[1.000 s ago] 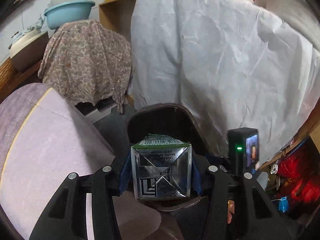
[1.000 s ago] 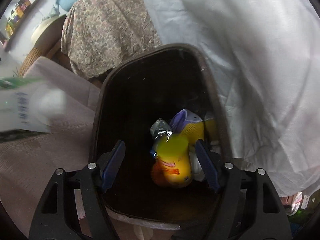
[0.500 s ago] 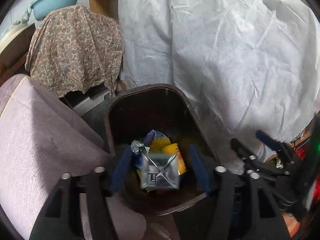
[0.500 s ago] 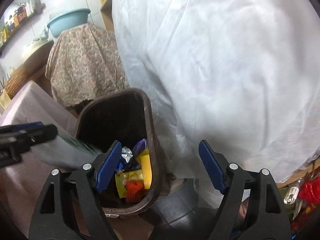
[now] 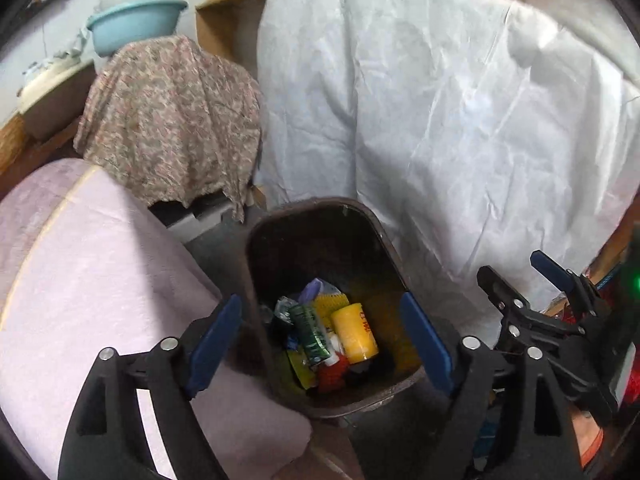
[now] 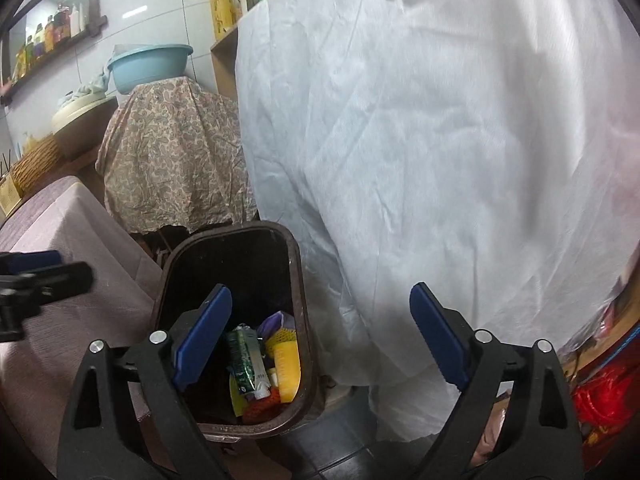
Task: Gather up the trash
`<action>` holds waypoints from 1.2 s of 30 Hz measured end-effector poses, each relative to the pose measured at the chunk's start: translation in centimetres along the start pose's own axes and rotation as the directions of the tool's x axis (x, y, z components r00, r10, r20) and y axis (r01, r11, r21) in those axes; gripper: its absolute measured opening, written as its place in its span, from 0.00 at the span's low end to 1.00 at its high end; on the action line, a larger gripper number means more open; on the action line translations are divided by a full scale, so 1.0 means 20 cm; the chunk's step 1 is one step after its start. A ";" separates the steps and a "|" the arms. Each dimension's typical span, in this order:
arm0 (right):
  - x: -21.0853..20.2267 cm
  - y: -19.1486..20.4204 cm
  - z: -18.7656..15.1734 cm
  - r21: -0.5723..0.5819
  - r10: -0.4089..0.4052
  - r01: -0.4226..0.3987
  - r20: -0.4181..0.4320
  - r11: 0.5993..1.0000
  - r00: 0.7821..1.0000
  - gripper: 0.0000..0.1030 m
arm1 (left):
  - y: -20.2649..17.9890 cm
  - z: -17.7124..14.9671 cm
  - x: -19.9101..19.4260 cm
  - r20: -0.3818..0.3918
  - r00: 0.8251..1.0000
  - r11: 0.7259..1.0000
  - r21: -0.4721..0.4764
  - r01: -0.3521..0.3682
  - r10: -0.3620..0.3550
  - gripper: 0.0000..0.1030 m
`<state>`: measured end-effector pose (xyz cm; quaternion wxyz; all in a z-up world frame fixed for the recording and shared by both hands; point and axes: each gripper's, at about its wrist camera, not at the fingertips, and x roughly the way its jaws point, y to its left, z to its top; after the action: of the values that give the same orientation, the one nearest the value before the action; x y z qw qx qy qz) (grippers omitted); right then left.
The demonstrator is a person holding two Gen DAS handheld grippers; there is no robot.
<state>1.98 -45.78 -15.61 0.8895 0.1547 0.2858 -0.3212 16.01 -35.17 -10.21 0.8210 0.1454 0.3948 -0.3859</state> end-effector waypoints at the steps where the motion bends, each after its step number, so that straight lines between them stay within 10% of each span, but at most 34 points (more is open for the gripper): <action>1: -0.01 0.01 0.01 -0.006 -0.003 0.003 0.005 1.000 1.000 0.89 | 0.02 -0.01 -0.06 0.018 1.000 1.000 -0.007 -0.002 0.002 0.84; 15: -0.47 0.46 0.10 -0.106 0.155 -0.138 0.174 0.985 0.972 0.94 | 0.35 -0.35 -0.78 0.281 0.953 0.987 -0.146 -0.071 0.110 0.95; 29: -1.13 0.91 -0.08 -0.201 0.420 -0.374 0.292 0.905 0.859 0.94 | 0.64 -0.86 -1.40 0.467 0.734 0.859 -0.396 -0.326 0.494 0.95; 36: -1.33 1.03 -0.26 -0.292 0.494 -0.413 0.314 0.863 0.811 0.94 | 0.69 -1.06 -1.58 0.458 0.685 0.805 -0.485 -0.340 0.566 0.95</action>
<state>-3.25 -15.22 -1.64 0.9896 0.0591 0.0955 -0.0900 2.60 1.81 -0.77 0.9833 -0.0391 0.1378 -0.1121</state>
